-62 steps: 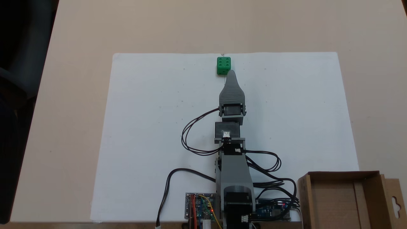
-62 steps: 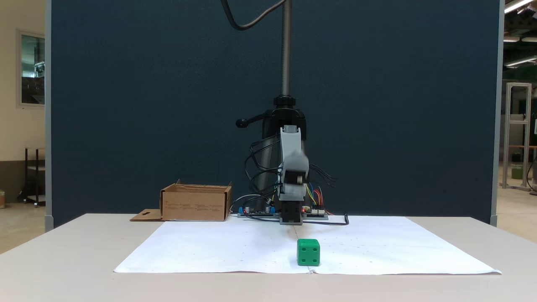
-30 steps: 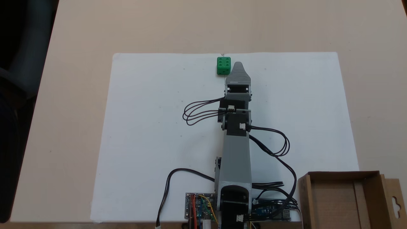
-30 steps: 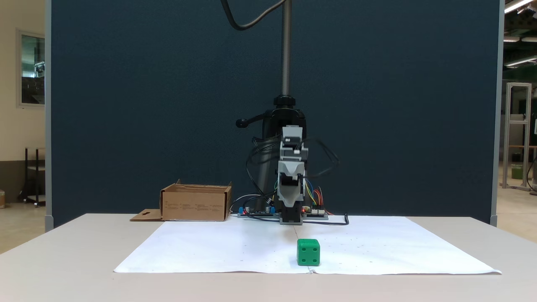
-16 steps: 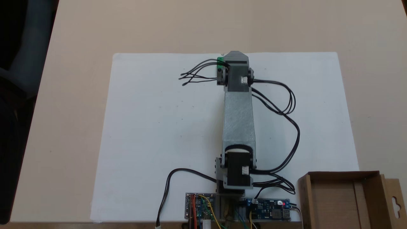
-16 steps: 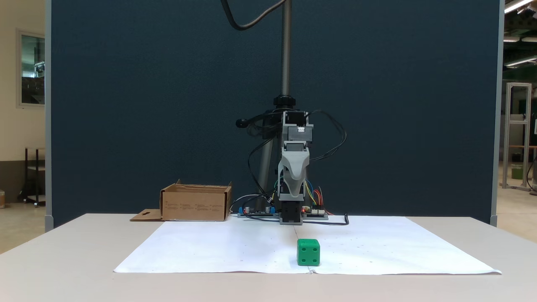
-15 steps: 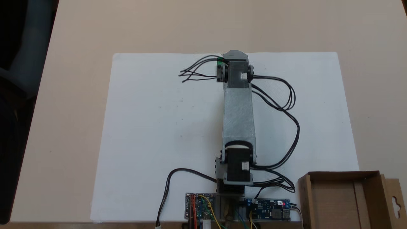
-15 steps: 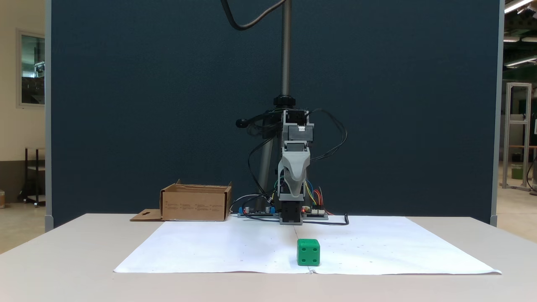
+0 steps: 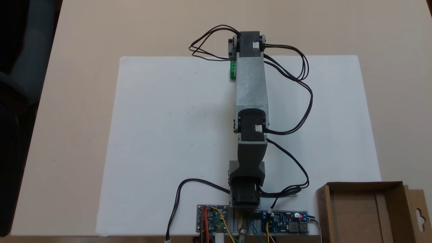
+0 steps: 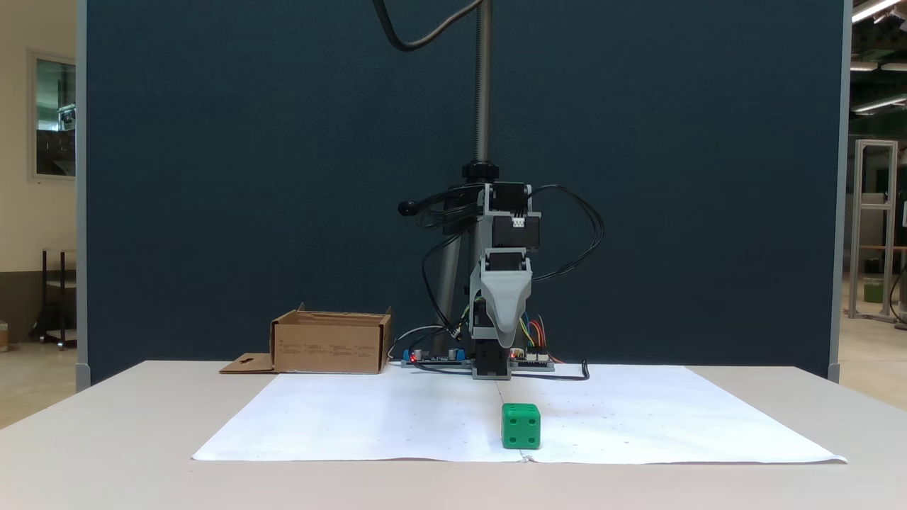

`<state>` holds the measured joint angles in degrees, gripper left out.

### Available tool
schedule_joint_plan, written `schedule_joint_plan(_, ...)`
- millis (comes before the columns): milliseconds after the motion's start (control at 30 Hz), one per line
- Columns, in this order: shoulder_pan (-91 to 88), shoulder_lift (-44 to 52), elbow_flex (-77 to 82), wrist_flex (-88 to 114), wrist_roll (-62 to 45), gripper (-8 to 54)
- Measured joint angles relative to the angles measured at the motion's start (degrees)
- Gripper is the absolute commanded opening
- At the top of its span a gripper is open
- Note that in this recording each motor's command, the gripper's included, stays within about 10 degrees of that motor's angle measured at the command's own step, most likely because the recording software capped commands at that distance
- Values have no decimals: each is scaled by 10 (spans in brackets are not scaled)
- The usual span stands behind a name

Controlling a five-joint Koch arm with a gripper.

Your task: Grasp a green dice and put it in the bin.

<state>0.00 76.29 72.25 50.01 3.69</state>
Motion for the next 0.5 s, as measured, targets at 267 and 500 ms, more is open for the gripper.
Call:
schedule_joint_plan(267, -8, -80, -69, 24, 12, 416)
schedule_joint_plan(500, -23, -129, -93, 25, 21, 414)
